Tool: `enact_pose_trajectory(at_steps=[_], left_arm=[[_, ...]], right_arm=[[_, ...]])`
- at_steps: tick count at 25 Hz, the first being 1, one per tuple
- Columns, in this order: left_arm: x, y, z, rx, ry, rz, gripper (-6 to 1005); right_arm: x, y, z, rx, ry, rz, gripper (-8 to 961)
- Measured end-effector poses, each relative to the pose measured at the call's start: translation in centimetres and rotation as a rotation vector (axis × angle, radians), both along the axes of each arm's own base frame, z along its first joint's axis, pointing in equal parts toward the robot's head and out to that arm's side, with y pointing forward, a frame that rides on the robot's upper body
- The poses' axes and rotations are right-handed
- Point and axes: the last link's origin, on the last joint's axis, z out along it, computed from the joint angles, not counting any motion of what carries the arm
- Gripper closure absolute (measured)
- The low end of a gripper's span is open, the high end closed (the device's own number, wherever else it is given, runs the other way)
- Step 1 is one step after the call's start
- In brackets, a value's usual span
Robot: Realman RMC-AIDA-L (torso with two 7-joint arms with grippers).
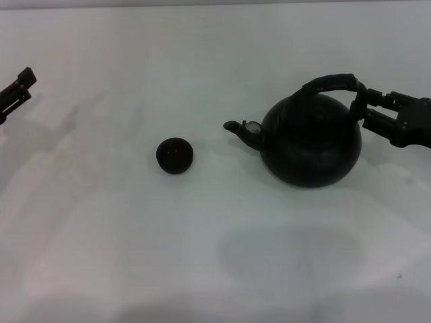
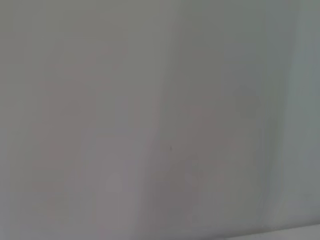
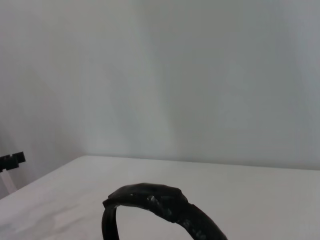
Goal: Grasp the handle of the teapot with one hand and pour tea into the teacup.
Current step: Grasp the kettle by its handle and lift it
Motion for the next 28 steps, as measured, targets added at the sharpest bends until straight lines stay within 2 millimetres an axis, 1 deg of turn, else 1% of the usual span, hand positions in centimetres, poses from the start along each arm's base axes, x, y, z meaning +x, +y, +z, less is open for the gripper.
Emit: enact_pose_trajectory(at_steps=[5, 15, 21, 28], left_arm=[[-0.1, 0.0, -0.1, -0.006, 0.006, 0.004, 199], [-0.4, 0.1, -0.2, -0.006, 0.019, 0.021, 200], [-0.4, 0.1, -0.3, -0.005, 0.027, 0.026, 200], [-0.5, 0.1, -0.4, -0.005, 0.023, 0.031, 199]], right_arm=[[0.0, 0.1, -0.1, 0.002, -0.004, 0.000, 459], [0.0, 0.1, -0.7, 0.059, 0.038, -0.007, 550], [-0.4, 0.3, -1.0, 0.064, 0.038, 0.010, 728], [-1.1, 0.9, -2.2, 0.080, 0.023, 0.046, 753]])
